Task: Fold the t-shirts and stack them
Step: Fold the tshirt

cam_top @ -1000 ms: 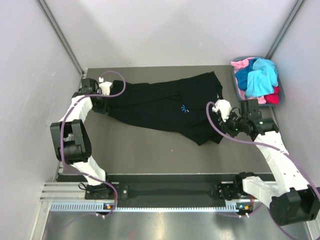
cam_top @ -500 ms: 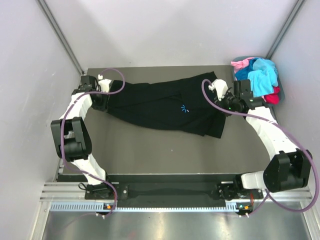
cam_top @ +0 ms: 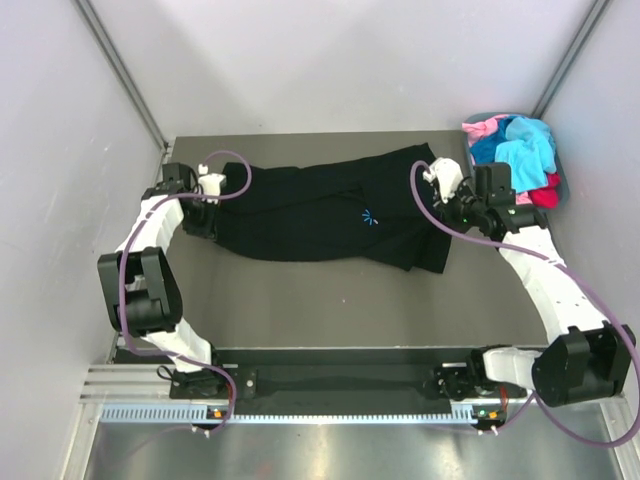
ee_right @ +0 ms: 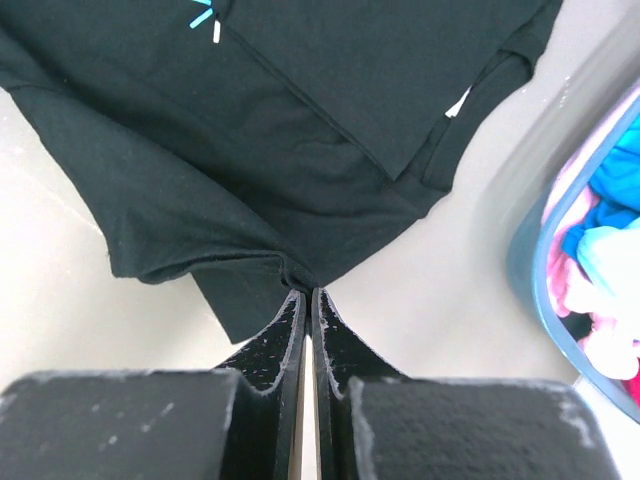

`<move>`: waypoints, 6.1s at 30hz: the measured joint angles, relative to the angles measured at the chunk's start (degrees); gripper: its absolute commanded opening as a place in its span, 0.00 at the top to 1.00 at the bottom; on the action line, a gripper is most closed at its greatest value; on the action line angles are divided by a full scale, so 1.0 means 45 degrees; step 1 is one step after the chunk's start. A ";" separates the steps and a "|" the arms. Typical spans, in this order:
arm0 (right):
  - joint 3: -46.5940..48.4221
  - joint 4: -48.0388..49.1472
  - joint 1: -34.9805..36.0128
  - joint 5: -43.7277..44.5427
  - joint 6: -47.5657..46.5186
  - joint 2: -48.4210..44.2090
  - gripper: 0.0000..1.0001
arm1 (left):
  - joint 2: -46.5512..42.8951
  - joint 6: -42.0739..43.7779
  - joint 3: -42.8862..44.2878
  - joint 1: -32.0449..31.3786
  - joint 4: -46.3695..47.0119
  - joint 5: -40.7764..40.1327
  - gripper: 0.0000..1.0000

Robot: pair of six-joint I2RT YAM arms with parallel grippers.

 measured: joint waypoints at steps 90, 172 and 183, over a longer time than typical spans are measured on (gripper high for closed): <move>0.8461 0.1112 -0.1132 0.1379 0.0442 1.0613 0.66 | 0.5294 -0.0471 0.3900 -0.1059 0.1413 -0.0019 0.22; 0.5897 -0.3803 -0.3225 -0.0758 -0.2934 0.9185 0.82 | 0.4920 -0.0432 0.3230 -0.0597 0.1977 -0.1010 0.16; 0.6960 -0.3575 -0.2409 -0.0782 -0.2628 0.8587 0.77 | 0.3371 -0.0529 0.3211 -0.0622 0.1860 -0.0248 0.14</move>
